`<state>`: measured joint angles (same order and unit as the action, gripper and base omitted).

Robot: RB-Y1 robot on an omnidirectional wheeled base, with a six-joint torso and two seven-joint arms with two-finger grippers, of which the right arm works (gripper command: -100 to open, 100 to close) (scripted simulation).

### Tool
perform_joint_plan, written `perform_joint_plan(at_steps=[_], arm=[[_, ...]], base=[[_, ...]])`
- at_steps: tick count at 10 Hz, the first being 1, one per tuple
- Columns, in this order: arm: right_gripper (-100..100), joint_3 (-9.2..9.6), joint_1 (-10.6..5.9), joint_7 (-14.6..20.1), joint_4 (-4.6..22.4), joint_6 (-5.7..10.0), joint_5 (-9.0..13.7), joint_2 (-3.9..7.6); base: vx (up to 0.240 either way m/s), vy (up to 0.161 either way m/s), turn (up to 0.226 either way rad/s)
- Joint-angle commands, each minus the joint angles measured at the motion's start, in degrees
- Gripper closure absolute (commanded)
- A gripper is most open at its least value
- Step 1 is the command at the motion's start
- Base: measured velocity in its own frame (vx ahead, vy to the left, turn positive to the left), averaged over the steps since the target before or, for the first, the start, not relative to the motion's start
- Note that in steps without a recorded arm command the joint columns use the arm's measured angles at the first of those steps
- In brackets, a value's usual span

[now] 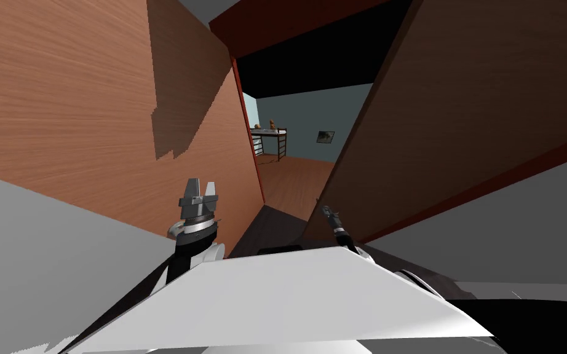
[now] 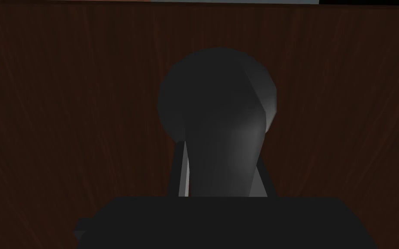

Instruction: Pull the door open

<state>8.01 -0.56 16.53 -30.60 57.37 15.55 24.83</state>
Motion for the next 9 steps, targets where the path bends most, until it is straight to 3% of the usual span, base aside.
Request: perform_joint_plan(at_steps=[1,3,4,6,8,9], arm=[[100,1.24,0.92,1.3,0.1,1.65,-0.5,0.74],[100,2.74,1.98,2.8,-0.1,3.27,-1.0,1.84],[100,2.3,1.47,2.2,0.2,2.73,-0.9,1.39],[100,3.78,3.52,3.5,0.8,5.86,-1.0,2.52],[100,4.35,4.31,4.0,1.0,7.21,-1.0,3.06],[100,4.95,5.15,4.6,1.2,8.62,-0.9,3.63]], base=[[-0.245,-0.071,0.115],[-0.248,-0.043,0.108],[-0.107,-0.015,0.009],[-0.175,-0.05,0.173],[-0.151,-0.065,0.099],[-0.156,-0.078,0.155]])
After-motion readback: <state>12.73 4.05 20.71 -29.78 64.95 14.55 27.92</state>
